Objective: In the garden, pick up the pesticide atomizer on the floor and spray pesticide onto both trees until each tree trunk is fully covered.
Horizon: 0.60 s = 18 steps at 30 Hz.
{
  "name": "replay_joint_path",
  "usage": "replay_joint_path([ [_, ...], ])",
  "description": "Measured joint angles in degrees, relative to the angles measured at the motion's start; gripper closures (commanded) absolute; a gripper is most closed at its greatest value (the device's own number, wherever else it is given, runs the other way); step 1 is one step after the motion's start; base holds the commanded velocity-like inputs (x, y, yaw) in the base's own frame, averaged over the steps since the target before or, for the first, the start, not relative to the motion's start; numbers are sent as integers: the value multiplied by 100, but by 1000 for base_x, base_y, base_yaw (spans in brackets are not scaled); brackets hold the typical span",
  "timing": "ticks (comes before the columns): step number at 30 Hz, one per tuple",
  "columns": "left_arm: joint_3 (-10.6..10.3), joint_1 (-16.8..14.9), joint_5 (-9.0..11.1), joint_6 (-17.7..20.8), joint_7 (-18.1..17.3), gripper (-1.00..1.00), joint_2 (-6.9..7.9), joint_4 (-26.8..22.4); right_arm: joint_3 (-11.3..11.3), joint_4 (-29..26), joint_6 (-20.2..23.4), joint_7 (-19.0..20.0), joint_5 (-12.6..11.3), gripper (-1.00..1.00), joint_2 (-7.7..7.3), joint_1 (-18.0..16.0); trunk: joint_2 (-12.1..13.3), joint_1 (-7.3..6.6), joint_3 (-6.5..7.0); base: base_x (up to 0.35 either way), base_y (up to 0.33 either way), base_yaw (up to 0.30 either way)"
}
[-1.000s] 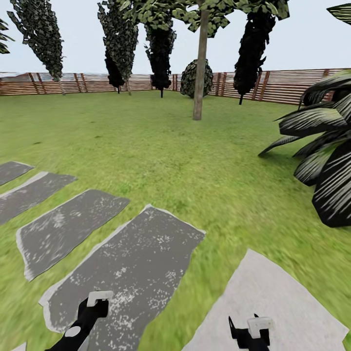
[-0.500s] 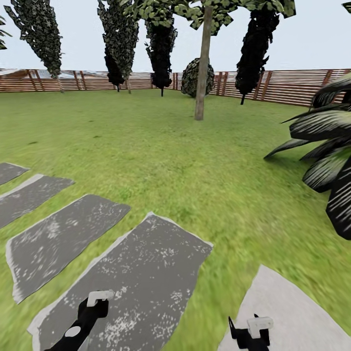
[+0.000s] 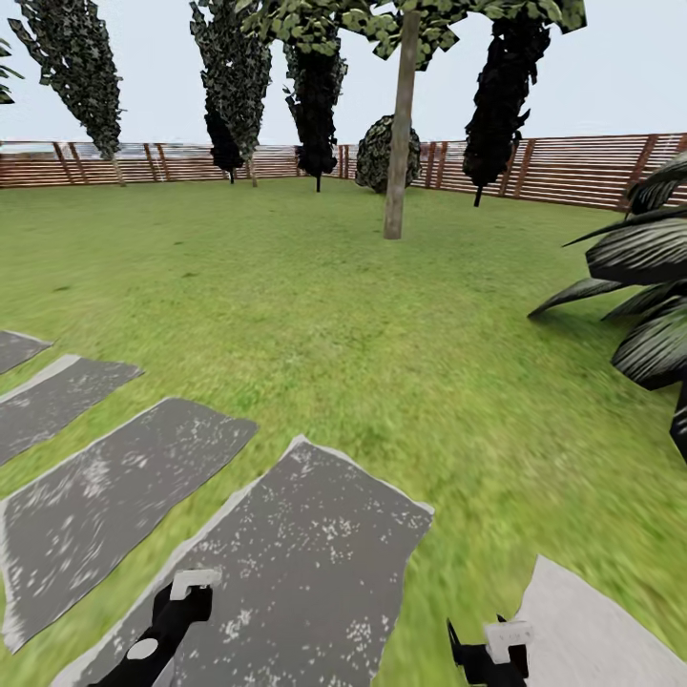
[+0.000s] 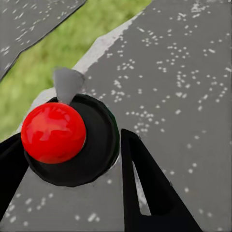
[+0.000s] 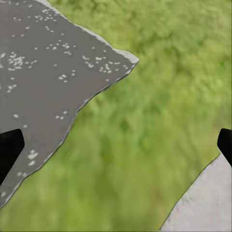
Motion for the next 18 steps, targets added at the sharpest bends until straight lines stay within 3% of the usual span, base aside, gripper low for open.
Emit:
replay_joint_path([
  [10, 0, 0, 0, -3, 0, 100, 0, 0, -5, 129, -8, -8, -16, -100, 0, 0, 0, 0, 2, 332, 99, -6],
  [18, 0, 0, 0, -2, 0, 100, 0, 1, -1, 132, -9, -9, -17, -100, 2, 0, 0, 0, 43, 332, 99, -211],
])
